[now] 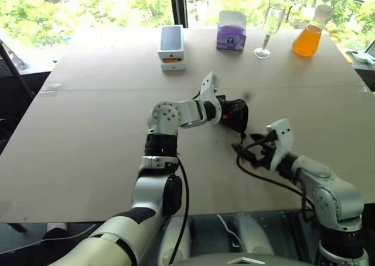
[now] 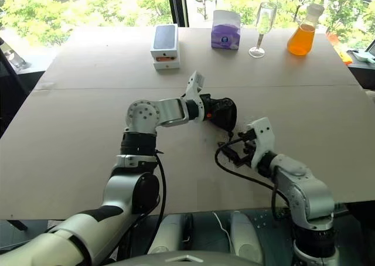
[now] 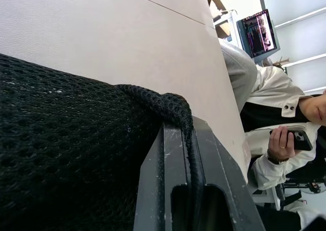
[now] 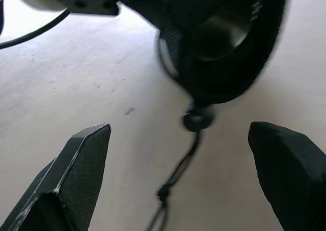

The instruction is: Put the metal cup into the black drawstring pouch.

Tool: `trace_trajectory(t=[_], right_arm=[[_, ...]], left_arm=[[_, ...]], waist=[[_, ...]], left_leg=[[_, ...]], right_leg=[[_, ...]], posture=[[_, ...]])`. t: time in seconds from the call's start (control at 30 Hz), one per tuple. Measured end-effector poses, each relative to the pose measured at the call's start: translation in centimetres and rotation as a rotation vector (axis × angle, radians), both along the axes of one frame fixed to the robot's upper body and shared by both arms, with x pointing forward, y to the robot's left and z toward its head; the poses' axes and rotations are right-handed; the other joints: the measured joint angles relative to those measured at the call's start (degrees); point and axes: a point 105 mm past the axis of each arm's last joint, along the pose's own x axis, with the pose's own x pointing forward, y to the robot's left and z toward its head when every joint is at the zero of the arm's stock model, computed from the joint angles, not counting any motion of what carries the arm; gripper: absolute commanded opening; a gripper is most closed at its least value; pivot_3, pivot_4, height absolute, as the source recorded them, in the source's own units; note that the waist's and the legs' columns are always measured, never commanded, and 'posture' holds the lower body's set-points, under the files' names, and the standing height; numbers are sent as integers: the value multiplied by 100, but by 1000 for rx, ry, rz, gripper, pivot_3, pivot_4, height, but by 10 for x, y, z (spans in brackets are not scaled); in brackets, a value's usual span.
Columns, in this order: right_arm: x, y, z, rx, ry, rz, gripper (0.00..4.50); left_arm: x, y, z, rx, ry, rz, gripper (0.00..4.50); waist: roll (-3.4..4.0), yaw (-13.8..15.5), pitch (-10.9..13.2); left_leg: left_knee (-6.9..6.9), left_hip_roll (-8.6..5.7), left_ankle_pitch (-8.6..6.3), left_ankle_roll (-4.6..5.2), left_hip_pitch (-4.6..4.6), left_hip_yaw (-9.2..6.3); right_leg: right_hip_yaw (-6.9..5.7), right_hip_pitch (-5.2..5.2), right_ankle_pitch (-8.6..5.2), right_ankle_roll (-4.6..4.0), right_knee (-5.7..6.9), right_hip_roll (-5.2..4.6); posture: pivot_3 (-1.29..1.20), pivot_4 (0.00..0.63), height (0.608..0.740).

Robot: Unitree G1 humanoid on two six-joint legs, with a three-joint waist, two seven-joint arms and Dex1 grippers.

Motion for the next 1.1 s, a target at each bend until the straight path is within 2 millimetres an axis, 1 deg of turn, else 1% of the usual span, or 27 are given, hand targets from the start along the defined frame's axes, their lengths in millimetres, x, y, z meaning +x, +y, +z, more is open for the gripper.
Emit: trace_trajectory(t=[0.07, 0.13, 0.17, 0.2, 0.33, 0.37, 0.4, 0.47, 0.57, 0.67, 0.73, 0.8, 0.9, 0.97, 1.0, 1.03, 1.07, 1.1], right_arm=[[3, 6, -10, -14, 21, -16, 4451], [11, 9, -12, -44, -14, -37, 4451], [13, 9, -13, -54, -27, -45, 3960], [17, 10, -14, -72, -42, -56, 3741], [27, 4, -18, -192, -117, -84, 1841], [30, 1, -19, -223, -142, -97, 1492], [32, -2, -19, -248, -160, -111, 941], [38, -12, -18, -316, -208, -148, 55], [45, -35, -16, -445, -276, -205, 55], [49, -53, -11, -537, -327, -247, 55], [54, -68, 3, -617, -394, -272, 55], [60, -80, 22, -681, -475, -292, 55], [63, -85, 45, -766, -580, -274, 0], [65, -94, 62, -835, -644, -271, 0], [65, -97, 69, -854, -669, -278, 0], [66, -98, 76, -870, -692, -273, 0], [67, -97, 83, -886, -723, -255, 0], [67, -96, 90, -902, -754, -242, 0]], left_arm=[[1, 1, 1, -5, -2, 3, 0], [2, 2, 2, -3, -5, 9, 0], [2, 3, 3, -4, -7, 11, 0], [3, 4, 5, -5, -11, 13, 0], [5, 9, 9, -7, -19, 23, 0], [6, 12, 9, -8, -20, 30, 0], [6, 13, 10, -9, -21, 34, 0], [7, 15, 11, -12, -24, 43, 0], [6, 17, 14, -36, -47, 70, 0], [4, 22, 15, -80, -89, 106, 0], [-2, 22, 10, -90, -110, 93, 0], [-8, 22, 8, -100, -118, 72, 0], [-14, 29, 11, -68, -211, 55, 771], [-16, 44, 12, 9, -346, 60, 1597], [-18, 48, 12, 37, -392, 52, 2148], [-23, 52, 13, 58, -449, 34, 2503], [-32, 53, 14, 100, -533, -18, 2503], [-42, 49, 14, 131, -594, -82, 2503]], waist=[[0, 1, 0], [-1, 0, -1], [-2, -2, -1], [-2, -4, -1], [-1, -11, -2], [-2, -10, -2], [-1, -7, -2], [-1, 11, -2], [-2, 28, -1], [0, 18, -1], [0, 16, 0], [0, 9, 0], [2, -16, 1], [4, -26, 1], [4, -15, 1], [4, -12, 1], [4, -4, 2], [5, 5, 2]], left_leg=[[0, 0, 0, 0, 0, 0], [1, 0, 0, 0, 2, 1], [2, 0, 0, 1, 3, 1], [2, 0, -1, 2, 5, 1], [3, 0, -1, 4, 10, 1], [4, 0, -1, 4, 9, 0], [4, 0, 0, 3, 9, 0], [5, -1, 4, -4, 5, -2], [5, -4, 10, -16, 0, 0], [0, -2, 13, -20, 0, 2], [0, -2, 13, -20, 1, 2], [1, -1, 13, -20, 4, 4], [-1, 0, 13, -20, 5, 7], [-5, 1, 13, -21, 7, 10], [-5, 2, 13, -21, 7, 8], [-5, 3, 13, -21, 6, 9], [-4, 3, 13, -21, 4, 10], [-4, 3, 13, -21, 4, 10]], right_leg=[[0, 0, 0, 0, 0, 0], [0, 1, 0, 0, 0, 0], [0, 1, 0, 0, 1, 0], [0, 2, 0, 0, 4, 0], [2, 2, 0, 0, 11, 1], [1, 2, 0, 0, 12, 1], [1, 2, 0, 0, 12, 1], [0, 2, 0, 0, 9, 0], [0, 2, 0, 1, 3, -5], [2, 0, 0, 0, 3, -4], [2, -1, 0, 0, 4, -3], [4, 0, 0, 0, 4, -2], [8, -1, 0, 0, 5, 1], [10, -2, 0, -1, 4, 2], [7, -1, 0, -1, 4, 2], [9, -2, 0, -1, 3, 2], [9, -2, 0, -1, 1, 1], [8, -1, 0, -1, -1, 0]], posture=[[0, 150, 740], [0, 150, 740], [0, 150, 740], [0, 150, 740], [0, 150, 740], [0, 150, 740], [0, 150, 740], [0, 150, 740], [0, 150, 740], [0, 150, 740], [0, 150, 740], [0, 150, 740], [0, 150, 740], [0, 150, 740], [0, 150, 740], [0, 150, 740], [0, 150, 740], [0, 150, 740]])
